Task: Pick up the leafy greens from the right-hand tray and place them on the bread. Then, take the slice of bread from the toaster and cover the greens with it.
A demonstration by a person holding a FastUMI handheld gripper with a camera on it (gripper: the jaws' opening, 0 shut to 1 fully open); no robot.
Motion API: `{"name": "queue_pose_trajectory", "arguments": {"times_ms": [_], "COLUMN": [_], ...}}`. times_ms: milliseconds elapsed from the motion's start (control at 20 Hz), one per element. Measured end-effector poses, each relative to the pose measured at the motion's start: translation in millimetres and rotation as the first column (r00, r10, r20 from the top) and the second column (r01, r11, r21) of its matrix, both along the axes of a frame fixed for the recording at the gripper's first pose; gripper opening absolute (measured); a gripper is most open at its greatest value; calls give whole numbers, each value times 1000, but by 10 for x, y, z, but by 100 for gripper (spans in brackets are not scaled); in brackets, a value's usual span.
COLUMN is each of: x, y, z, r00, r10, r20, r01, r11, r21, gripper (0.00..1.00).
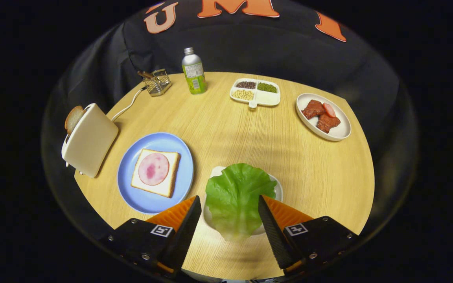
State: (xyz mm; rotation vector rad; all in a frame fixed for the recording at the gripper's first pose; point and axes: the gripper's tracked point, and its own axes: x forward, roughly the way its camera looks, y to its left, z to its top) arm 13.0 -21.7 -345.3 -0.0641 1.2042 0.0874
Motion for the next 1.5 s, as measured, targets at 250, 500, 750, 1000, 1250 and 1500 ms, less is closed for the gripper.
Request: {"name": "queue_pose_trajectory", "arguments": {"times_ms": [250,500,750,1000,1250,1500], "x": [-10,-1,30,45,70,91], "y": [-51,-68,-52,-66,-130,-130], "z": [-270,-513,-531,-534,-523,-461], "r00": [997,992,992,995,991,982], "r10": [-8,-15,-16,-41,-101,-172], "r20": [-78,-126,-125,-96,-82,-75], "r01": [6,9,10,37,98,173], "r11": [999,999,999,998,994,985], "r21": [-32,-48,-48,-44,-46,4], "gripper": [88,84,82,65,12,3]}}
